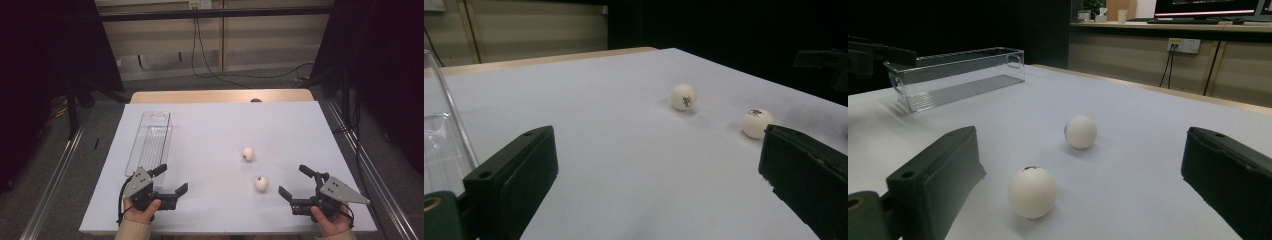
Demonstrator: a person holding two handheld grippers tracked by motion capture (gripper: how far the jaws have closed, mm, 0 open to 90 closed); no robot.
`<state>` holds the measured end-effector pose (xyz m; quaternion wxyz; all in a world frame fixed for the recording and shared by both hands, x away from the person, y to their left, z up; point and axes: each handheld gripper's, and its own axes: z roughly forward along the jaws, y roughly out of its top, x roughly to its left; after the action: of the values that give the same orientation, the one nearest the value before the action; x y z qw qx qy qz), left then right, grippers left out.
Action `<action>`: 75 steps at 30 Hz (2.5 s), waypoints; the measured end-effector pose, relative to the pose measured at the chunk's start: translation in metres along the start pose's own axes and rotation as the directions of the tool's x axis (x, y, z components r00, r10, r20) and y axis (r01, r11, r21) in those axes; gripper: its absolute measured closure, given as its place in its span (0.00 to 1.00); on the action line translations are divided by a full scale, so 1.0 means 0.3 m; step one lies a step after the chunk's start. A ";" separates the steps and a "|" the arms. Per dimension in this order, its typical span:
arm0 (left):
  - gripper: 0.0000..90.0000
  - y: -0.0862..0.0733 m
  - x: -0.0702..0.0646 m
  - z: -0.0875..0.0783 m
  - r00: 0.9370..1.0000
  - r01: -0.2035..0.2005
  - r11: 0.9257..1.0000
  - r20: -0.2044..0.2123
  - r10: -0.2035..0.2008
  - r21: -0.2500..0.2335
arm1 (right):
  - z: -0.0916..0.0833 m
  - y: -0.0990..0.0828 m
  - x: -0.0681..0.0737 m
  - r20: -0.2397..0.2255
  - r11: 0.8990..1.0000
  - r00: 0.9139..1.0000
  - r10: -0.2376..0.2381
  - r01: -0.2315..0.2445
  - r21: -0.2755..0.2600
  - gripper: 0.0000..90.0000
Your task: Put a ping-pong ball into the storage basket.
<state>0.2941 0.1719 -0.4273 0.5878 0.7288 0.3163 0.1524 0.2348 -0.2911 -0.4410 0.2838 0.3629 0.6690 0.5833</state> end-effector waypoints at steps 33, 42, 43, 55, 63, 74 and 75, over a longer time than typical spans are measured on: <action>0.03 0.025 -0.065 0.109 0.996 -0.037 0.999 0.082 0.034 0.032 | 0.000 0.002 0.001 -0.004 1.000 1.000 -0.005 0.005 0.000 0.02; 0.03 0.026 -0.085 0.139 0.993 -0.058 0.997 0.103 0.053 0.044 | 0.001 0.002 0.001 -0.005 1.000 1.000 -0.008 0.008 0.001 0.02; 0.03 0.027 -0.087 0.142 0.993 -0.056 0.997 0.105 0.051 0.044 | 0.001 0.002 0.001 -0.006 1.000 1.000 -0.007 0.007 0.001 0.02; 0.03 0.029 -0.105 0.173 0.990 -0.063 0.996 0.129 0.055 0.061 | 0.000 0.002 0.002 -0.004 1.000 1.000 -0.007 0.007 0.001 0.02; 0.03 0.030 -0.118 0.196 0.988 -0.074 0.994 0.141 0.063 0.075 | 0.000 0.002 0.000 -0.005 1.000 1.000 -0.007 0.007 0.003 0.02; 0.03 0.029 -0.137 0.230 0.983 -0.077 0.992 0.171 0.060 0.099 | 0.000 0.003 0.000 -0.005 1.000 1.000 -0.006 0.006 0.001 0.02; 0.03 0.029 -0.139 0.234 0.983 -0.078 0.992 0.172 0.060 0.100 | -0.001 0.003 -0.001 -0.004 1.000 1.000 -0.006 0.006 0.000 0.02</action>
<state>0.3069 0.0909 -0.4312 0.5672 0.7799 0.2476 0.0931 0.2349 -0.2913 -0.4402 0.2841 0.3597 0.6706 0.5833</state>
